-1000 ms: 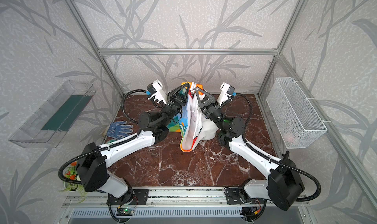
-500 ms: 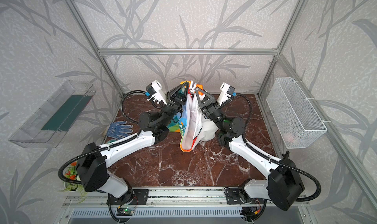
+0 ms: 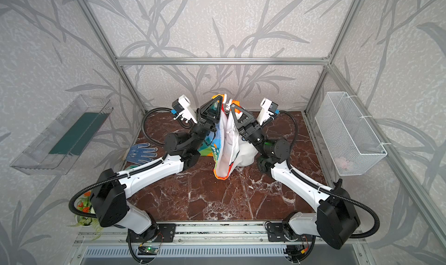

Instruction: Zip up the jacket

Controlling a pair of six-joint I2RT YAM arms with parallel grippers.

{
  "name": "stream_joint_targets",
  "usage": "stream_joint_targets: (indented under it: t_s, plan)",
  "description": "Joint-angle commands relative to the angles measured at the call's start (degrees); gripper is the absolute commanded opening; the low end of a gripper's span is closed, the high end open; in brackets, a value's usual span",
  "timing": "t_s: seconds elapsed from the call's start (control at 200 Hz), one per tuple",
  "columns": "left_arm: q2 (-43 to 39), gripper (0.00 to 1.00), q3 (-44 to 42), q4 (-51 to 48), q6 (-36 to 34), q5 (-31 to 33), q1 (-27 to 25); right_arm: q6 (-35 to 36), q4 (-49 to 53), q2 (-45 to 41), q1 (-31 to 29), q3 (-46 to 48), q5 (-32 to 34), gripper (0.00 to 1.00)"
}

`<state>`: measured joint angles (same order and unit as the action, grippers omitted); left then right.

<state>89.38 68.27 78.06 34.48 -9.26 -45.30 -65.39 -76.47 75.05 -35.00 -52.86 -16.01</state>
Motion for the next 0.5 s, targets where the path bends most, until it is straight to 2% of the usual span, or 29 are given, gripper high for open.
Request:
stream_joint_targets:
  t_s: [0.0, 0.495]
  plan:
    - [-1.56, 0.00, 1.56, 3.15, -0.43, -0.36, -0.23, -0.29, -3.56, -0.71, -0.50, -0.23, -0.71, 0.00]
    - [-1.54, 0.00, 1.75, 3.15, 1.31, 0.34, -0.72, -0.31, -4.04, -0.30, -0.50, -0.49, 0.45, 0.00]
